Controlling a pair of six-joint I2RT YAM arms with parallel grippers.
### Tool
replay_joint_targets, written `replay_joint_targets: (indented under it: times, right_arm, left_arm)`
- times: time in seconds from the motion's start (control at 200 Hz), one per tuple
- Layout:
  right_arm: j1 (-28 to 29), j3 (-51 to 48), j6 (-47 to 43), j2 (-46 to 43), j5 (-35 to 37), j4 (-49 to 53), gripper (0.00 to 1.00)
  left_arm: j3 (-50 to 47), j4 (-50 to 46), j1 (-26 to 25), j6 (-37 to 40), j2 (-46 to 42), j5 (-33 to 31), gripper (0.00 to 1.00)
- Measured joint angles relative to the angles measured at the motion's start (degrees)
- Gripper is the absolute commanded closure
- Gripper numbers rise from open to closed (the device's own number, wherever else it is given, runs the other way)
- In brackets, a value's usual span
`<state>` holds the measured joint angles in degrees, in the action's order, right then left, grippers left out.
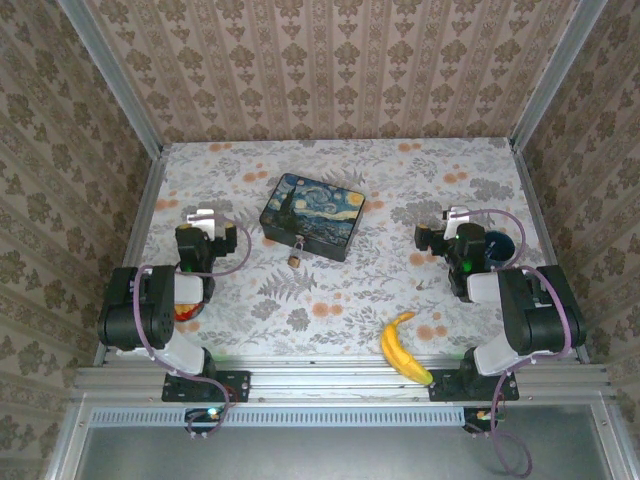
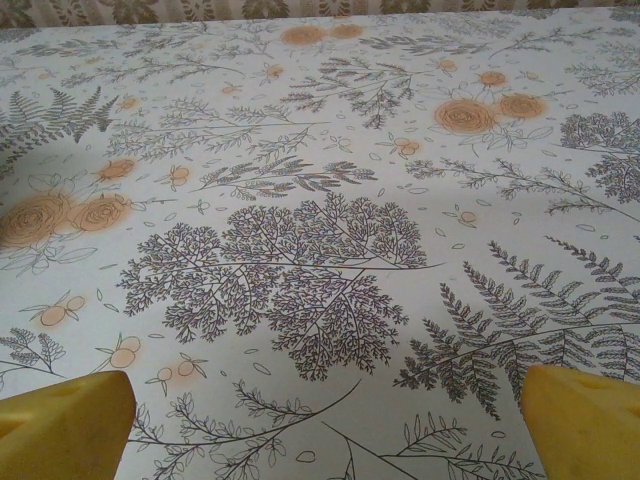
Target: Unlock the padlock with the key
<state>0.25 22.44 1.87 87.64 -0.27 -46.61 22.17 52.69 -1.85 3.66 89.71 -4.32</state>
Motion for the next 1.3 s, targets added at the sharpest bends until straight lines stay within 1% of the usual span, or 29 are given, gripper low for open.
replay_joint_targets:
  times: [0.22, 0.35, 0.43, 0.525, 0.61, 0.695, 0.835, 0.945, 1.145, 1.175, 1.3]
  right_arm:
    - [0.0, 1.51, 0.0, -0.39, 0.07, 2.23, 0.0]
    - [0.0, 2.03, 0.0, -2.14, 0.46, 3.23, 0.0]
    - [0.02, 2.23, 0.0, -2.71, 0.74, 3.76, 0.0]
    - [0.94, 3.41, 0.26, -8.66, 2.51, 12.46, 0.0]
    - [2.16, 5.33, 0.87, -15.39, 4.31, 17.49, 0.0]
    - [4.13, 7.69, 1.64, -20.44, 6.45, 22.32, 0.0]
    - [9.79, 10.47, 2.75, -26.64, 10.8, 30.99, 0.0]
    - [15.61, 12.41, 3.34, -28.52, 14.36, 38.58, 0.0]
    - [27.41, 16.13, 7.56, -28.09, 19.87, 49.86, 0.0]
    - [30.12, 16.74, 8.59, -27.47, 20.85, 51.45, 0.0]
    - [37.59, 19.12, 11.78, -23.8, 22.4, 55.69, 0.0]
  left_arm:
    - [-0.02, -0.39, 0.0, 0.0, -0.42, -0.02, 0.0]
    - [-0.04, -3.52, 0.0, -0.02, -4.96, -0.33, 0.0]
    - [0.0, -3.82, 0.0, -0.04, -7.15, -0.68, 0.0]
    - [0.35, -10.45, 0.0, -0.87, -12.9, -1.9, 0.0]
    - [2.23, -15.32, 0.0, -2.56, -17.75, -2.64, 0.0]
    - [4.92, -19.74, 0.0, -5.09, -20.44, -3.02, 0.0]
    - [8.09, -25.16, -0.09, -10.08, -22.1, -1.4, 0.0]
    - [10.45, -29.99, -1.03, -14.27, -21.31, 0.2, 0.0]
    - [15.47, -35.54, -3.65, -19.02, -16.28, 4.7, 0.0]
    - [16.28, -36.17, -4.15, -19.39, -15.23, 5.53, 0.0]
    - [19.3, -37.77, -6.36, -20.2, -11.02, 8.2, 0.0]
